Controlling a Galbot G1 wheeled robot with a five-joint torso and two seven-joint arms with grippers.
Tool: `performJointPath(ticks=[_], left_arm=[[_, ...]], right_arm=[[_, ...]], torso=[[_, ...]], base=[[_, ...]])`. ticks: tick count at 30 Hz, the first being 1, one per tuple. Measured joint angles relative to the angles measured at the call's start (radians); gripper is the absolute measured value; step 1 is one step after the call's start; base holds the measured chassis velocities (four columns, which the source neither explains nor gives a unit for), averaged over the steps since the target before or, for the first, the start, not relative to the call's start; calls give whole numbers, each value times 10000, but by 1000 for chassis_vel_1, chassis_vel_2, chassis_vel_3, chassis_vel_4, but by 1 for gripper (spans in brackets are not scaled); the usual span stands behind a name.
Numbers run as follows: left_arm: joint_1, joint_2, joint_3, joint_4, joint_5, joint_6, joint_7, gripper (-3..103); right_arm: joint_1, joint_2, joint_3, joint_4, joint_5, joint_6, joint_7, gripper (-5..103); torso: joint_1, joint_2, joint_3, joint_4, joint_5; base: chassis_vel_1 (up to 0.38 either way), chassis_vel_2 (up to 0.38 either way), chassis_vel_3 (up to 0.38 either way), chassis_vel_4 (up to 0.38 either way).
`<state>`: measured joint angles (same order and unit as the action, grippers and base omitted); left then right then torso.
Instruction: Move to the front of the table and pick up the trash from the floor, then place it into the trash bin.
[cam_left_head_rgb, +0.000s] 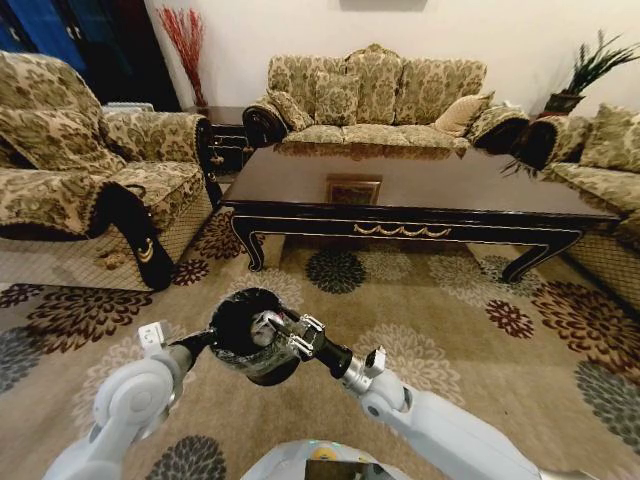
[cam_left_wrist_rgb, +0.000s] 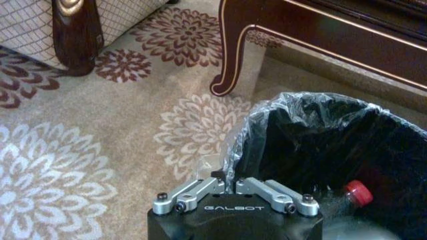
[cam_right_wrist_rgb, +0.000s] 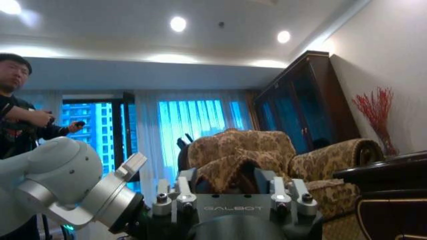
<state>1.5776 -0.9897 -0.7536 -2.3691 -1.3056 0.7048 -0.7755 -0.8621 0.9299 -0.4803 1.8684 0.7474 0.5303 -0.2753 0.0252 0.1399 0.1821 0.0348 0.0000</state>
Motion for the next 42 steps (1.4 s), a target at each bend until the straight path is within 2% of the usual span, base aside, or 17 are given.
performJointPath(ticks=[2,4,6,7,8,10,12,13,14,15,16,18,19,22,25,37,42], left_arm=[[31,-16,-2,-25,9,0,0,3],[37,-18,-4,-30,11,0,0,3],[36,-2,-65,-38,6,-2,1,3],[31,24,-112,-39,-2,-3,1,3],[31,24,-112,-39,-2,-3,1,3],[9,154,-327,-46,-91,-3,-2,3],[2,172,-361,-45,-111,-1,-3,3],[-114,379,-761,-41,-436,37,-63,3],[-206,517,-993,-20,-730,67,-131,3],[-301,665,-1230,12,-1065,107,-221,3],[-301,665,-1230,12,-1065,107,-221,3],[-458,976,-1728,55,-1774,212,-412,3],[-458,976,-1728,55,-1774,212,-412,3],[-572,1175,-2097,147,-2131,291,-494,3],[-618,1224,-2216,215,-2207,294,-506,3],[-440,817,-2139,137,-2018,304,-515,3],[-438,700,-2031,133,-1951,314,-517,3]], right_arm=[[-66,20,65,-26,-69,-12,23,68],[-95,20,105,-27,-78,-23,51,68],[-255,23,463,-19,-84,-284,707,79],[-341,24,696,-9,-132,-579,1428,79],[-341,24,696,-9,-132,-579,1428,79],[-524,-17,1314,-7,-309,-1489,3451,94],[-538,-25,1365,-8,-321,-1588,3651,94],[-650,-114,1805,-55,-337,-2531,5425,99],[-700,-172,2034,-120,-221,-3042,6313,100],[-744,-235,2220,-172,32,-3591,7148,100],[-744,-235,2220,-172,32,-3591,7148,100],[-838,-280,2420,-215,1398,-4895,8820,100],[-838,-280,2420,-215,1398,-4895,8820,100],[-971,24,2499,-401,2988,-6338,10733,100],[-1116,370,2499,-768,3601,-6776,11366,100],[-1131,2463,2176,-3249,4808,-7322,11928,100],[-937,3088,2133,-4253,4785,-7386,11952,100]], torso=[[0,0,0,1,0],[0,0,0,1,0],[0,0,0,1,0],[0,0,0,0,0],[0,0,0,0,0],[0,0,0,1,-1],[0,0,0,1,-1],[0,0,0,2,-1],[0,0,0,1,1],[0,0,0,0,0],[0,0,0,0,0],[0,0,0,-3,1],[0,0,0,-3,1],[0,0,0,1,-2],[0,0,0,1,-1],[0,0,0,2,-1],[0,0,0,1,-1]], base=[[0,0,0,0],[0,0,0,0],[0,0,0,0],[0,0,0,0],[0,0,0,0],[0,0,0,0],[0,0,0,0],[0,0,0,0],[0,0,0,0],[0,0,0,0],[0,0,0,0],[0,0,0,0],[0,0,0,0],[0,0,0,0],[0,0,0,0],[0,0,0,0],[0,0,0,0]])
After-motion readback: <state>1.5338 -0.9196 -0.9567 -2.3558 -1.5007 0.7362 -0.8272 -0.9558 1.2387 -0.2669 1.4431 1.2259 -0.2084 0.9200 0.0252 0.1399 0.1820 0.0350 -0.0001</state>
